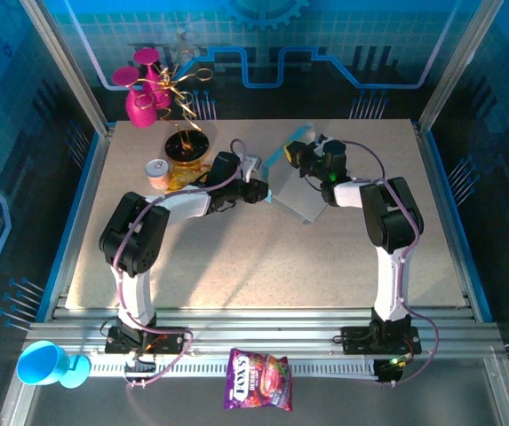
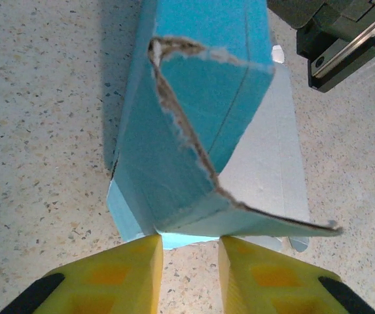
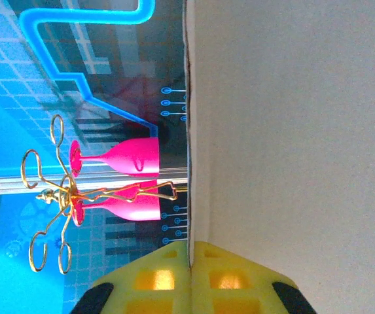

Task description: Fold the paper box

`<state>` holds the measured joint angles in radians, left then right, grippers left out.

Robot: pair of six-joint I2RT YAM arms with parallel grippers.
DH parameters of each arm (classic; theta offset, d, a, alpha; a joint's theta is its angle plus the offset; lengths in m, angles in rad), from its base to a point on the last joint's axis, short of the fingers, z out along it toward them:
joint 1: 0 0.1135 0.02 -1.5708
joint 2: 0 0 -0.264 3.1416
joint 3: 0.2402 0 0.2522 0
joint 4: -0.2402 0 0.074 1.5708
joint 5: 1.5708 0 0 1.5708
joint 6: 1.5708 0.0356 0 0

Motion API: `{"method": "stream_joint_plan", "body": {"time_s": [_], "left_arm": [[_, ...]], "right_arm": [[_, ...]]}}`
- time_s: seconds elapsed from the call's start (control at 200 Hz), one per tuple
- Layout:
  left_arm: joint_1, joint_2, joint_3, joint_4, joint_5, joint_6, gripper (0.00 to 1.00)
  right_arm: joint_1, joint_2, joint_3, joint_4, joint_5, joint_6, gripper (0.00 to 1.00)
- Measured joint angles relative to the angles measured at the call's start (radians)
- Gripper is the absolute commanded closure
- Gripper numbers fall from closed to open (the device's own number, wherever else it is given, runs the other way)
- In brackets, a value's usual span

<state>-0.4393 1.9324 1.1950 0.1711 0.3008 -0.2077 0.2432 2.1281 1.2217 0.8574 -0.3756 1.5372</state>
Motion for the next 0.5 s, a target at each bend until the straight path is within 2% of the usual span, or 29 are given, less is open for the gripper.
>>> {"method": "stream_joint_plan", "body": {"time_s": [0.5], "left_arm": [[-0.037,0.033,0.005,0.044,-0.108,-0.003,0.71]], "right_arm": [[-0.002,0.004,-0.001,0.024,0.000,0.015,1.00]]}}
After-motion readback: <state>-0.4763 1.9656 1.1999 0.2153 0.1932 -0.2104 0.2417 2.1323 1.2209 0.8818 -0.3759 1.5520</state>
